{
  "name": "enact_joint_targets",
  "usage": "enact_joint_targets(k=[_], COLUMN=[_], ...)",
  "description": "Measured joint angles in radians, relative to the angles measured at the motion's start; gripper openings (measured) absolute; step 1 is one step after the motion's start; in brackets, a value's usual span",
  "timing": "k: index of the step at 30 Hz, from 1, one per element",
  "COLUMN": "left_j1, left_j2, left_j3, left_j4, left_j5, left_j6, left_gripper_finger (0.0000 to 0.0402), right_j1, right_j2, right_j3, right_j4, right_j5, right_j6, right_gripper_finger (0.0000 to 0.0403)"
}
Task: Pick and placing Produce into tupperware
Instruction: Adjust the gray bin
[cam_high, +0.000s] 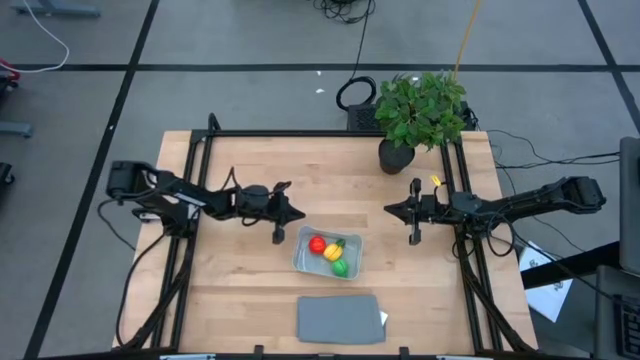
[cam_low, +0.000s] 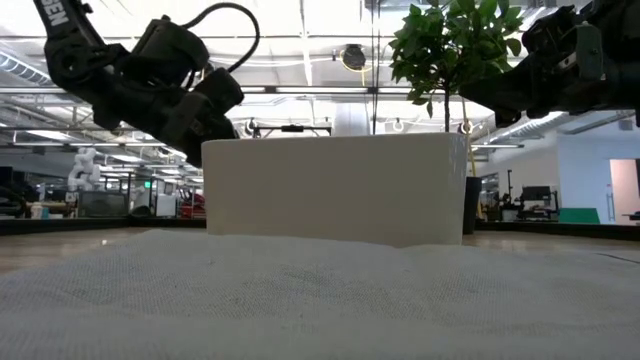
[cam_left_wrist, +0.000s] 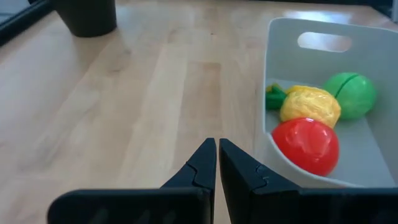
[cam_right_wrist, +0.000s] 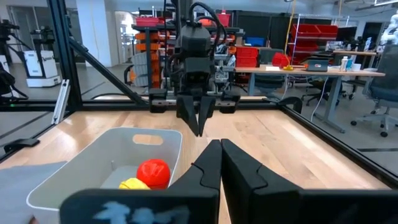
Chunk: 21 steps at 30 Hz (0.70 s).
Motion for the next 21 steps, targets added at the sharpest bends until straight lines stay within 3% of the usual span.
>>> enact_joint_targets(k=[21], left_j1=[-0.087], left_j2=[0.026], left_j3=[0.025], left_j4=[-0.013], left_j5=[0.003], left_j6=[0.001], left_gripper_finger=[0.0021], right_j1=[0.000], right_j2=[0.000], right_j3=[0.000], right_j4=[-0.007], right_j5=[0.000], right_j6=[0.000], right_gripper_finger=[0.0000])
